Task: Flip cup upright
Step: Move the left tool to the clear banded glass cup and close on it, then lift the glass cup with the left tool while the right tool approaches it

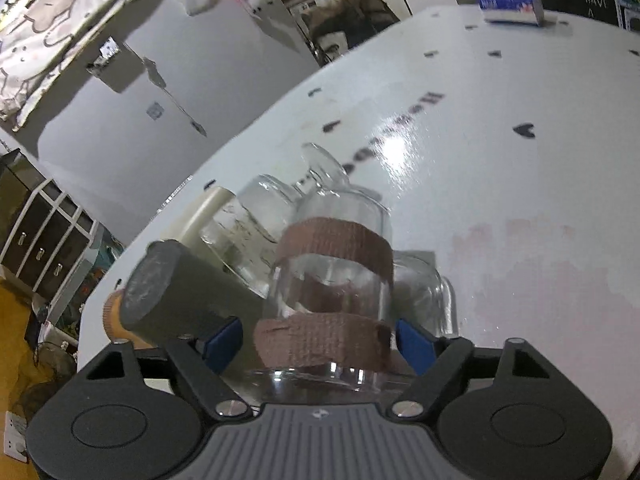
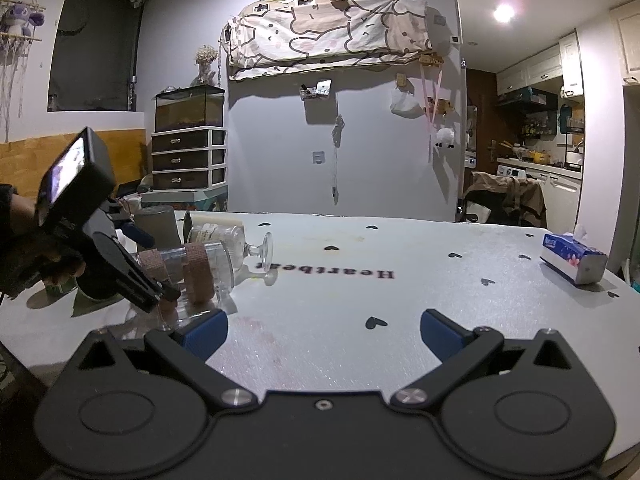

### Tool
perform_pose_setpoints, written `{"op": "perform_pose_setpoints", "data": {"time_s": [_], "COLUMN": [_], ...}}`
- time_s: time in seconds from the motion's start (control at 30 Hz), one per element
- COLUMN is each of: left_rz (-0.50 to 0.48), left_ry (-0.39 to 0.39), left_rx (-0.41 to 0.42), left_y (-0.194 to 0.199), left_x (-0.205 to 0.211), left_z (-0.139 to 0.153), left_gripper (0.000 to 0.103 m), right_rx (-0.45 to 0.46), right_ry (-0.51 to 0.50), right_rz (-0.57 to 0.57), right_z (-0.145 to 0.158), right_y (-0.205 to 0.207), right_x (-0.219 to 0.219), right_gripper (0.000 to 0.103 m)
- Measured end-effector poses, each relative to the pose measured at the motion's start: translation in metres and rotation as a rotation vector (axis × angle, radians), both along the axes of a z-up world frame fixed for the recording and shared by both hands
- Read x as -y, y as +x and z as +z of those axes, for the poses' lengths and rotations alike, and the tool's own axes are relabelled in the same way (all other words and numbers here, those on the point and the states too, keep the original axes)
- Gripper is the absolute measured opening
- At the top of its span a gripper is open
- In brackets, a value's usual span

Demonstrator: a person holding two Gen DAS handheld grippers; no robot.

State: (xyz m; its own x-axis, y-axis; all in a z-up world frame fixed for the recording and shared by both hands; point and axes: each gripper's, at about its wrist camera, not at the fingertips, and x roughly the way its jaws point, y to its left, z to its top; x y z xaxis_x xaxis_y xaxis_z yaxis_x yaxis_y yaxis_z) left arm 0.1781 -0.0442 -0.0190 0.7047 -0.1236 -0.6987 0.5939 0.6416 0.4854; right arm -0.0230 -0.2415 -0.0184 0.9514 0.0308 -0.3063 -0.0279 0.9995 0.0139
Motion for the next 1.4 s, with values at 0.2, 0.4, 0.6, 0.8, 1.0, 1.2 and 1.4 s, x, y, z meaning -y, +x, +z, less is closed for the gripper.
{"op": "perform_pose_setpoints", "data": {"time_s": [0.2, 0.4, 0.6, 0.8, 1.0, 1.2, 1.4], "left_rz": [0.026, -0.094, -0.249, -0.409, -0.446, -0.414, -0.315], "left_ry": [-0.014, 0.01, 0.007, -0.015, -0.038, -0.128, -0.199], "left_rx": [0.022, 0.037, 0.046, 0.053, 0.065, 0.081, 0.103], "left_y": [-0.015, -0.061, -0.104, -0.141, -0.146, -0.147, -0.157], "left_x": [0.005, 0.024, 0.052, 0.082, 0.094, 0.086, 0.06], "left_z": [0.0, -0.002, -0.005, -0.01, -0.016, -0.013, -0.016], "left_gripper": [0.076, 0.076, 0.076, 0.076, 0.078, 0.093, 0.093], "right_rx": [0.005, 0.013, 0.019, 0.014, -0.011, -0.092, -0.247], "right_ry": [0.007, 0.024, 0.035, 0.037, 0.034, 0.016, 0.017], "right_rz": [-0.004, -0.032, -0.079, -0.124, -0.127, -0.034, 0.069], "right_z": [-0.001, 0.0, 0.003, 0.005, 0.004, 0.006, -0.004], "right_y": [-0.001, 0.0, 0.002, 0.002, 0.015, 0.062, 0.12], "right_x": [0.003, 0.012, 0.024, 0.036, 0.045, 0.043, 0.035], "right_gripper": [0.103, 0.103, 0.103, 0.103, 0.103, 0.103, 0.103]}}
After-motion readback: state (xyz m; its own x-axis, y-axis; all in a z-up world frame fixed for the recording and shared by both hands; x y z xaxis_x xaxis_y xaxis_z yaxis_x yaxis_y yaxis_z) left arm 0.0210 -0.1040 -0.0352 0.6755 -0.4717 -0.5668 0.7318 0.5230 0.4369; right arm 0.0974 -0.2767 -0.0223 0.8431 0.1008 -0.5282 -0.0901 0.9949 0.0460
